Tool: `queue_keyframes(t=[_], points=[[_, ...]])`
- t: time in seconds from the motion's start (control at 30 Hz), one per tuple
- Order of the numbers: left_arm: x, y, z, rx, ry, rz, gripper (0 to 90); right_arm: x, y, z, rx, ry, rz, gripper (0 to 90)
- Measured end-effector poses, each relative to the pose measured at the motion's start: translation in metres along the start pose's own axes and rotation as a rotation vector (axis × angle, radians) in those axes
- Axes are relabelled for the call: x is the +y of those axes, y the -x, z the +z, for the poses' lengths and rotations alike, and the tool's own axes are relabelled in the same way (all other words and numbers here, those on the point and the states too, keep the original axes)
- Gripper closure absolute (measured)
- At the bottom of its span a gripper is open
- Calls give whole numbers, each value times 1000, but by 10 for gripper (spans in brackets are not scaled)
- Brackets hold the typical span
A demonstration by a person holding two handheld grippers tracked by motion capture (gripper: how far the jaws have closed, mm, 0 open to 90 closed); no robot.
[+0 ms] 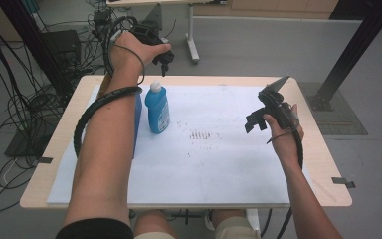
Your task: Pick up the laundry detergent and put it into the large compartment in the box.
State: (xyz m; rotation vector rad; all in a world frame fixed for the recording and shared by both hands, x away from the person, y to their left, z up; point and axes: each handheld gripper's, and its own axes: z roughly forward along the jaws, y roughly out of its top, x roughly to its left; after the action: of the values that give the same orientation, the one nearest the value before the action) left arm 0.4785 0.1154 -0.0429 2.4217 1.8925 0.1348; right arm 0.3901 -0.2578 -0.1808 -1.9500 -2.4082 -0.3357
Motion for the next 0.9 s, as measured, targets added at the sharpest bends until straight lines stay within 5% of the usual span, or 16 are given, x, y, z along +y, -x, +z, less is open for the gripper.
queue_keyframes(t=[0.9], points=[[24, -1, 48, -35, -14, 48, 50, -3, 9, -1, -9, 0, 20, 64]])
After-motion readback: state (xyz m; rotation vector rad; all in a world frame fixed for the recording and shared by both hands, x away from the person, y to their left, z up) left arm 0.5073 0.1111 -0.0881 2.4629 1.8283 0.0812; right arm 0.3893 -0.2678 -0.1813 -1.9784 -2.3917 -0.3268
